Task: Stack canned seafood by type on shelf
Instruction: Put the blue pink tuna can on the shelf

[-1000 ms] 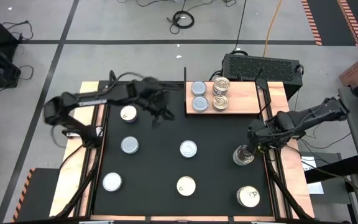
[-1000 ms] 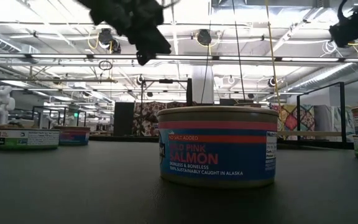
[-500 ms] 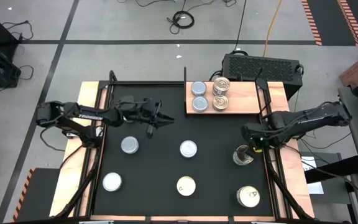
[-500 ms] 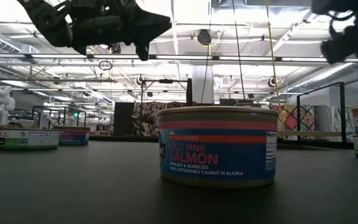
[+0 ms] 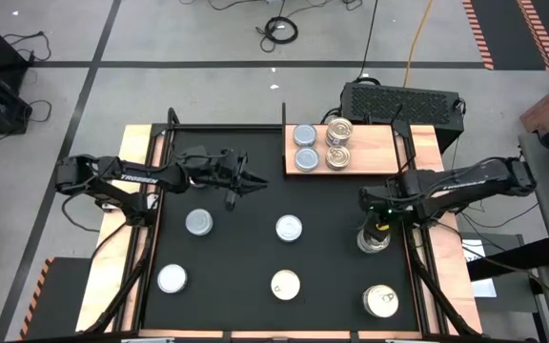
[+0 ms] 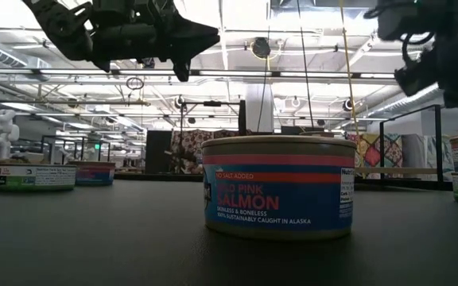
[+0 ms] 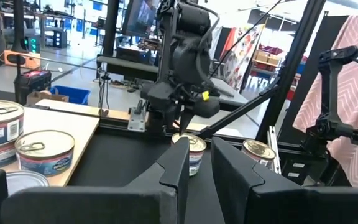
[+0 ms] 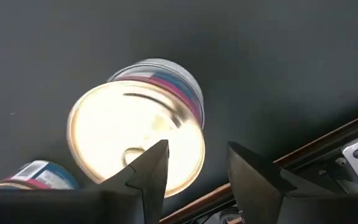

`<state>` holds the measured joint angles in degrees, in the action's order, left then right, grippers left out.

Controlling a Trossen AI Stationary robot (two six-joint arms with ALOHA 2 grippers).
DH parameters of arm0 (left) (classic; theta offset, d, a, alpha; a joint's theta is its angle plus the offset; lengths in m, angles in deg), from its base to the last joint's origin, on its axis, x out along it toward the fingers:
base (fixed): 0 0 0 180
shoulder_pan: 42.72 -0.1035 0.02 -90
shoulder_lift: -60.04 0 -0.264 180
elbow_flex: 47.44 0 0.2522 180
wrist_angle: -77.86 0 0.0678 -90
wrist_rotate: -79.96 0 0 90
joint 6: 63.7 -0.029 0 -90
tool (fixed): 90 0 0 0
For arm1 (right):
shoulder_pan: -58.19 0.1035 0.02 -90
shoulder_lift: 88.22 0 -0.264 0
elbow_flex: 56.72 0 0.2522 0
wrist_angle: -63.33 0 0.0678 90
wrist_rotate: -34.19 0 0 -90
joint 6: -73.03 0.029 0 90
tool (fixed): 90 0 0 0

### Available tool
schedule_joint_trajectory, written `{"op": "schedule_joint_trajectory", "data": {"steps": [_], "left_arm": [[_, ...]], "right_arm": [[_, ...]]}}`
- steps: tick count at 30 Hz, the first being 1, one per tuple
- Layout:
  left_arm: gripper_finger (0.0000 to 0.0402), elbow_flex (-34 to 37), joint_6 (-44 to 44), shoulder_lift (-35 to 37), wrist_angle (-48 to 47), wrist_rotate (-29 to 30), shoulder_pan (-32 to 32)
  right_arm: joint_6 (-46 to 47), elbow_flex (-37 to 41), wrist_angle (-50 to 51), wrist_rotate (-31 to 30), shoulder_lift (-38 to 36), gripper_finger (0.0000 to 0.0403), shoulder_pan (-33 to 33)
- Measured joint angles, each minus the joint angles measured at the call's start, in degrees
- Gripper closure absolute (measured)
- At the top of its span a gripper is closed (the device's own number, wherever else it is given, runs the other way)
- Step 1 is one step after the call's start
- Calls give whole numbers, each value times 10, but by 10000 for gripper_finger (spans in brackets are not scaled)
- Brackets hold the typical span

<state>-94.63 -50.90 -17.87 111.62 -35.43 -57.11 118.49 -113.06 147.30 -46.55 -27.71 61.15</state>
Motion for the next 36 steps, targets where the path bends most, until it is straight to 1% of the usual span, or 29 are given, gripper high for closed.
{"op": "schedule_joint_trajectory", "data": {"steps": [8, 11, 14, 21, 22, 30, 36], "left_arm": [[334, 0, 3, 0, 0, 0, 0], [334, 0, 3, 0, 0, 0, 0], [334, 0, 3, 0, 0, 0, 0], [334, 0, 3, 0, 0, 0, 0], [334, 0, 3, 0, 0, 1, 0], [334, 0, 3, 0, 0, 2, 0], [334, 0, 3, 0, 0, 2, 0]], "right_arm": [[-68, 9, -47, 47, 49, 248, -33], [-90, 9, -60, 62, 54, 259, -42], [-106, 9, -62, 69, 54, 288, -55], [-132, 9, -83, 78, 55, 384, -81], [-138, 9, -88, 78, 55, 393, -84], [-151, 9, -140, 71, 55, 401, -120], [-149, 9, -169, 44, 55, 402, -163]]}}
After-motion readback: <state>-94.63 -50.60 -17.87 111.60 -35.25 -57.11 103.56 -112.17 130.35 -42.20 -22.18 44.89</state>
